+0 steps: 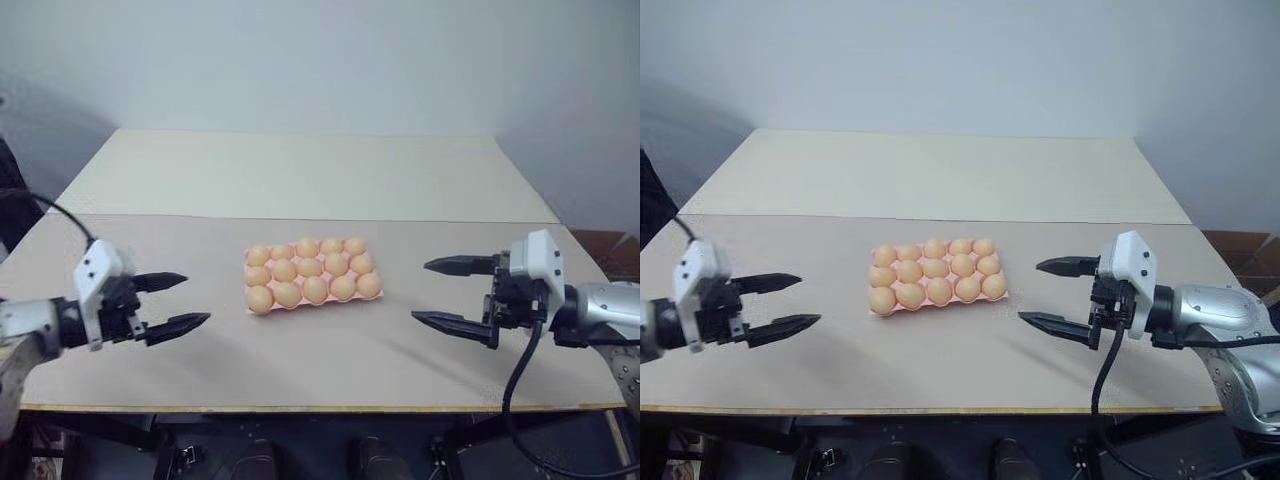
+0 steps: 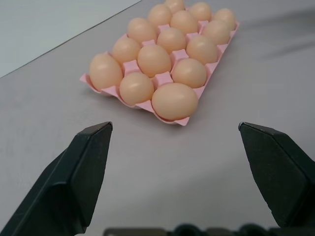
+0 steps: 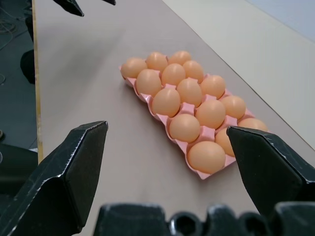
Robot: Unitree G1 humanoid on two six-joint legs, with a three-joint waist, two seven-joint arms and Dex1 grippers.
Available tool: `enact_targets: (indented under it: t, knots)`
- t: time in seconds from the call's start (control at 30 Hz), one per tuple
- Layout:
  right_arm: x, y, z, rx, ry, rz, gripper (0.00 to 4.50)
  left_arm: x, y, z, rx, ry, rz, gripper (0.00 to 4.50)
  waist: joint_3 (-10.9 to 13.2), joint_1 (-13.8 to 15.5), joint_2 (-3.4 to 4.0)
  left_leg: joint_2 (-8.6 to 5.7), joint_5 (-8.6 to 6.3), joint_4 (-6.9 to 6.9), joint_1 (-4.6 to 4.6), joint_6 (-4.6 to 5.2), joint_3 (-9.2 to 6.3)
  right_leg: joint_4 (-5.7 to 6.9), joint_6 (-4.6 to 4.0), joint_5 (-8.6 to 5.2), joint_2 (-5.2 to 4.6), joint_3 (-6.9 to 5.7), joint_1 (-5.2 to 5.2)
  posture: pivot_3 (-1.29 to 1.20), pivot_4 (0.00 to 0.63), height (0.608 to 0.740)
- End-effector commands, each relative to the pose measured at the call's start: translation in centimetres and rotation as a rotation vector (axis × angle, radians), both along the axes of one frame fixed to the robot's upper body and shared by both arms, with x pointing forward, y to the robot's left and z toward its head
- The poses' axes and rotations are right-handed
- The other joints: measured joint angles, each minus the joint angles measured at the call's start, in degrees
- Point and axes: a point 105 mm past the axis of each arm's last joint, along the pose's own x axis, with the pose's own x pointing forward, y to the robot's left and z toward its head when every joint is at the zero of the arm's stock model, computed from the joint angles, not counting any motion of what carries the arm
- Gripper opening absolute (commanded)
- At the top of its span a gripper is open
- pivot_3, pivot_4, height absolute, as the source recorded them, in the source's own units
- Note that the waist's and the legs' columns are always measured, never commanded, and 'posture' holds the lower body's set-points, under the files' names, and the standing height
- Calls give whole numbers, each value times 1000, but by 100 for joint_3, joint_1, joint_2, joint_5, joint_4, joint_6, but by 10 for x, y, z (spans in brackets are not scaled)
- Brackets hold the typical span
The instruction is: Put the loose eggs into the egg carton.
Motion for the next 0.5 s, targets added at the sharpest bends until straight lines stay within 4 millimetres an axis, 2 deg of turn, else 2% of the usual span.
enact_targets:
  t: [0.03, 0.13, 0.5]
  knots:
    - [-1, 5, 7, 31, -22, 34, 4500, -15, -5, 13, -22, -47, 37, 4483, 0, -6, 0, 0, 0, 0, 0, 0, 0, 0, 0, 0, 0, 0, 0, 0, 150, 740]
    - [3, 7, 6, 39, -13, 38, 4500, -24, -4, 13, -25, -47, 73, 4483, 0, -7, 0, 1, 0, 0, 3, 0, 2, 1, -2, -1, 1, 1, 0, 0, 150, 740]
    - [12, 9, 8, 19, -17, 76, 4500, -31, -5, 19, -64, -58, 132, 4483, 0, -2, 1, 0, 0, 0, 0, -1, 3, 0, -4, -2, 2, 2, -2, 0, 150, 740]
